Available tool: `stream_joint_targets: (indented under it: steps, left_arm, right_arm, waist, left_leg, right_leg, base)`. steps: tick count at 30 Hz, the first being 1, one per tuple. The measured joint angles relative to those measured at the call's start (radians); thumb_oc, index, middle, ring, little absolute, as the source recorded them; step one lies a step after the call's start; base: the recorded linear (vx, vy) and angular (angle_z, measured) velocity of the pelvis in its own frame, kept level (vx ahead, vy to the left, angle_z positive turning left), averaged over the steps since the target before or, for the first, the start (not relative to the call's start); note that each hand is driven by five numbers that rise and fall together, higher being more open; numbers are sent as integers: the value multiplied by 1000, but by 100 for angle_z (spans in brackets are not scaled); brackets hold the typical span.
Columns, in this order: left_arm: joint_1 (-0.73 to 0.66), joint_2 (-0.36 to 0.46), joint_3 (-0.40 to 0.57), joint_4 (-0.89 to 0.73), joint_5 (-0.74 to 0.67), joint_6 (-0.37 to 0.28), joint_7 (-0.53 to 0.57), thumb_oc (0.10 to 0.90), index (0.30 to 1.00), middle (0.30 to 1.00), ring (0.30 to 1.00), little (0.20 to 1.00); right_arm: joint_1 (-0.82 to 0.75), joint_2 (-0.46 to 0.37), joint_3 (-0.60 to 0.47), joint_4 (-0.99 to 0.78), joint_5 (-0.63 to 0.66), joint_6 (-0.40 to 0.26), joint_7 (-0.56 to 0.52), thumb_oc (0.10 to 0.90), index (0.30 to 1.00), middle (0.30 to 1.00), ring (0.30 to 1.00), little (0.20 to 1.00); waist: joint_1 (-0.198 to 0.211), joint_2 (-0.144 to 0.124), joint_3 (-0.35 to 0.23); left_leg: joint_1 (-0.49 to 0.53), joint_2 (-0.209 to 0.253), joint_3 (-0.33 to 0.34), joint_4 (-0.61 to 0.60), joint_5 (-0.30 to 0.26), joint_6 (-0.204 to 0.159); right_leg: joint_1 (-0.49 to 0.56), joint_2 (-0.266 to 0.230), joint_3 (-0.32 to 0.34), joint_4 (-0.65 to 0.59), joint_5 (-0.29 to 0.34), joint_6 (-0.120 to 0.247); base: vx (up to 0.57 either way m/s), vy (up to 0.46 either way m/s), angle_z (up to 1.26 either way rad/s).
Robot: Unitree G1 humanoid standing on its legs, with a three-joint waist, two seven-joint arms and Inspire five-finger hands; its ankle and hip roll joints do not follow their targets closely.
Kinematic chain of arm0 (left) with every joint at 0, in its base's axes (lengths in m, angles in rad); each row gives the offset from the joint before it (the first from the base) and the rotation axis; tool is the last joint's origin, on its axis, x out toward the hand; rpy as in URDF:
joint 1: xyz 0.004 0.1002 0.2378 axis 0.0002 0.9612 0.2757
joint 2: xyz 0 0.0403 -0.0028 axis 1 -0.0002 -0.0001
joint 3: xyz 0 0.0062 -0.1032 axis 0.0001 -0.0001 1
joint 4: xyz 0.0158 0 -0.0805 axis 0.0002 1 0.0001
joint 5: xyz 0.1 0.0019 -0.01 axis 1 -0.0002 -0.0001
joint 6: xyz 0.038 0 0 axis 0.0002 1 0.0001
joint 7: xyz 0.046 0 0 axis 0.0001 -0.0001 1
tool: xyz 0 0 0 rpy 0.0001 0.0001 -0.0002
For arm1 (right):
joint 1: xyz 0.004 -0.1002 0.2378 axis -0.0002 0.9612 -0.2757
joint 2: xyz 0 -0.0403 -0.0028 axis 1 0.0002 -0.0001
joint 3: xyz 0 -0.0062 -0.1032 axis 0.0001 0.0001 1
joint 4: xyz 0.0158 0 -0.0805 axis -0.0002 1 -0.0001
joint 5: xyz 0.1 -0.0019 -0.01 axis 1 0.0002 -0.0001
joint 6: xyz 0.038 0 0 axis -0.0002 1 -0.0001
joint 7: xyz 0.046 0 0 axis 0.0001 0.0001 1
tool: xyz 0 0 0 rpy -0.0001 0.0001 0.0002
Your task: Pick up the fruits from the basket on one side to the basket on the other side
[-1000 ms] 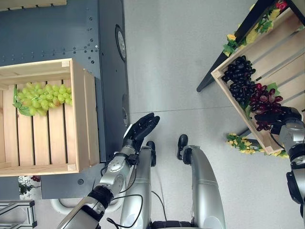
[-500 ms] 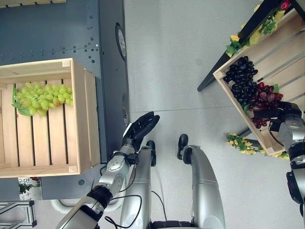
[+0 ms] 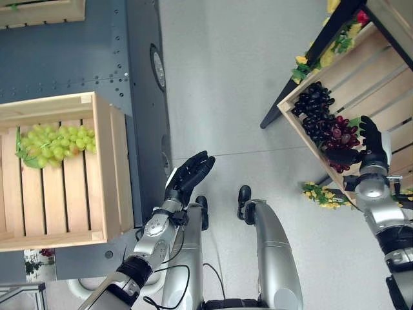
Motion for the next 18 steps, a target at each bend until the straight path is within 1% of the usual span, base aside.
stream_joint_targets:
  steps: [2,5,6,8,10,12,13,14,16,17,18]
  left_arm:
    - [-3,-4,6,-1,0,-4,6,800,900,900,900,900]
    - [19,-11,32,-1,0,-14,8,800,900,900,900,900]
    - [25,-14,33,-2,0,-17,12,800,900,900,900,900]
    - [39,-23,39,-5,1,-24,26,800,900,900,900,900]
    - [41,-34,41,-5,20,-25,32,800,900,900,900,900]
    - [39,-45,40,-23,51,-36,44,800,900,900,900,900]
    - [37,-48,40,-24,62,-41,46,800,900,900,900,900]
    - [32,-54,39,-27,80,-48,49,800,900,900,900,900]
    - [19,-56,32,-37,104,-65,61,800,900,900,900,900]
    - [18,-55,28,-43,124,-71,75,800,900,900,900,900]
    - [15,-55,17,-51,175,-88,108,800,900,900,900,900]
  right_arm:
    - [18,4,-2,-1,-30,0,-26,800,900,900,900,900]
    - [66,38,-15,-63,-48,0,-72,800,900,900,900,900]
    - [92,52,-18,-95,-73,-2,-89,800,900,900,900,900]
    - [134,85,-20,-154,-121,-30,-111,800,900,900,900,900]
    - [168,105,-18,-205,-184,-35,-125,800,900,900,900,900]
    - [199,127,-10,-264,-282,-76,-132,800,900,900,900,900]
    - [201,131,-8,-272,-305,-86,-132,800,900,900,900,900]
    - [197,131,3,-285,-352,-110,-132,800,900,900,900,900]
    - [174,130,28,-305,-402,-125,-133,800,900,900,900,900]
    - [161,130,39,-311,-425,-128,-133,800,900,900,900,900]
    - [136,129,63,-315,-444,-143,-133,800,900,900,900,900]
  waist:
    - [-3,-2,0]
    - [-26,-3,0]
    - [-35,-4,-1]
    - [-49,-4,0]
    - [-52,-4,0]
    - [-53,-4,-1]
    - [-53,-5,-1]
    - [-53,-4,-1]
    - [-52,-4,-1]
    - [-52,-4,-1]
    - [-52,-4,-1]
  left_leg:
    - [9,1,9,-8,0,0]
    - [20,2,9,-21,0,0]
    - [28,2,13,-27,0,0]
    - [41,3,15,-40,0,0]
    - [50,3,19,-49,0,0]
    - [53,4,21,-57,0,0]
    - [53,4,21,-59,0,0]
    - [54,4,22,-62,0,0]
    - [56,4,23,-69,2,-2]
    - [57,4,24,-74,4,-5]
    - [62,2,25,-81,7,-9]
  right_leg:
    - [2,0,6,-2,-1,1]
    - [13,4,8,-14,-1,1]
    - [18,5,11,-17,-1,2]
    - [28,6,12,-29,-1,2]
    - [33,8,14,-34,-1,2]
    - [34,9,17,-38,-1,2]
    - [34,9,17,-39,-1,2]
    - [34,9,17,-40,0,4]
    - [35,9,17,-45,2,6]
    - [35,8,17,-48,2,7]
    - [37,7,17,-49,2,7]
  base:
    - [29,39,-9]
    - [26,35,-3]
    - [22,43,-4]
    - [12,37,-4]
    - [4,43,-4]
    - [0,43,-4]
    - [-11,31,-1]
    - [0,0,0]
    - [-35,34,0]
    - [-35,24,0]
    - [0,0,0]
